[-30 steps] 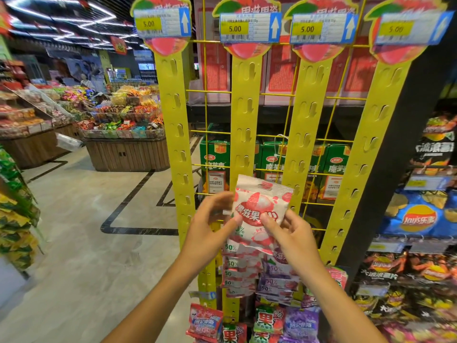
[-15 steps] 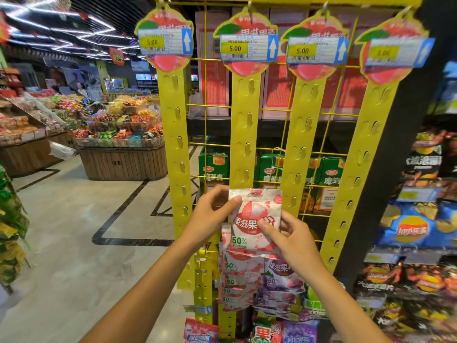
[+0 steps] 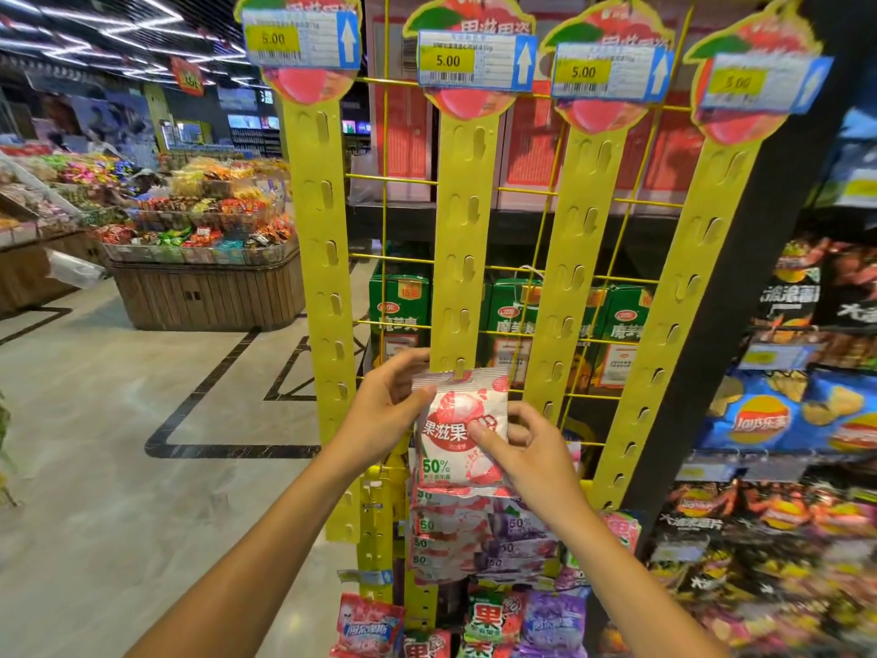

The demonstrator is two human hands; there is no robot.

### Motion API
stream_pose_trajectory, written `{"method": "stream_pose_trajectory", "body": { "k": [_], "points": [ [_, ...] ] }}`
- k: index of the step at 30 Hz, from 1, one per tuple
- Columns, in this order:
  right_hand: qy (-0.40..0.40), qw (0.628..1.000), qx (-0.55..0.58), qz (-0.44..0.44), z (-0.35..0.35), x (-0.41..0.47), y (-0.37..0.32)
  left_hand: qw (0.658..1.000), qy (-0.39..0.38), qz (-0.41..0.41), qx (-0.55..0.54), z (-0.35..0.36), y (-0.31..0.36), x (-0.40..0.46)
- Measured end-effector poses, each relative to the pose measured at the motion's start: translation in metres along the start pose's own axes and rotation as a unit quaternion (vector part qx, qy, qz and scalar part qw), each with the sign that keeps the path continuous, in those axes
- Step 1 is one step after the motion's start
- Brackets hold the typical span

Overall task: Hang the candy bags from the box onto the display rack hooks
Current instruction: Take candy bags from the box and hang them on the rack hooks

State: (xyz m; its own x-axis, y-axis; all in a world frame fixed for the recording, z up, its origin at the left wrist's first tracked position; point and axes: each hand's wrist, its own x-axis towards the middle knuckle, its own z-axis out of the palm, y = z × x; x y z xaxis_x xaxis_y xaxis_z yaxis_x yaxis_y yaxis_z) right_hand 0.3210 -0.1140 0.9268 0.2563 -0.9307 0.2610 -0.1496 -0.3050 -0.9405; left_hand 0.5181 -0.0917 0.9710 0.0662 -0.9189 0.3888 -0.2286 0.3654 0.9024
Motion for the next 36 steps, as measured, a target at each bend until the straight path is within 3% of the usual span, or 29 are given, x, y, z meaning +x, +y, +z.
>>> {"method": "stream_pose_trajectory", "body": {
  "k": [8, 12, 15, 22, 28, 31, 36],
  "points": [
    [0.047, 0.999, -0.008, 0.017, 0.012, -0.019, 0.005, 0.999, -0.023, 0.034, 0.030, -0.007, -0.006, -0.005],
    [0.020, 0.990, -0.137, 0.015, 0.010, -0.052, 0.005, 0.997, 0.025, 0.066, 0.025, -0.012, -0.009, -0.024],
    [0.015, 0.971, -0.236, 0.020, -0.003, -0.077, 0.012, 0.985, 0.029, 0.127, 0.117, -0.022, -0.020, -0.039],
    [-0.035, 0.951, -0.305, 0.043, -0.044, -0.124, 0.033, 0.919, -0.104, 0.217, 0.312, -0.009, -0.045, -0.075],
    [-0.105, 0.930, -0.342, 0.080, -0.104, -0.188, 0.059, 0.813, -0.268, 0.209, 0.473, 0.075, -0.061, -0.121],
    [-0.111, 0.918, -0.370, 0.086, -0.149, -0.237, 0.073, 0.782, -0.331, 0.211, 0.484, 0.139, -0.065, -0.157],
    [-0.103, 0.908, -0.384, 0.131, -0.247, -0.345, 0.110, 0.768, -0.397, 0.197, 0.463, 0.254, -0.067, -0.228]
  ]
}}
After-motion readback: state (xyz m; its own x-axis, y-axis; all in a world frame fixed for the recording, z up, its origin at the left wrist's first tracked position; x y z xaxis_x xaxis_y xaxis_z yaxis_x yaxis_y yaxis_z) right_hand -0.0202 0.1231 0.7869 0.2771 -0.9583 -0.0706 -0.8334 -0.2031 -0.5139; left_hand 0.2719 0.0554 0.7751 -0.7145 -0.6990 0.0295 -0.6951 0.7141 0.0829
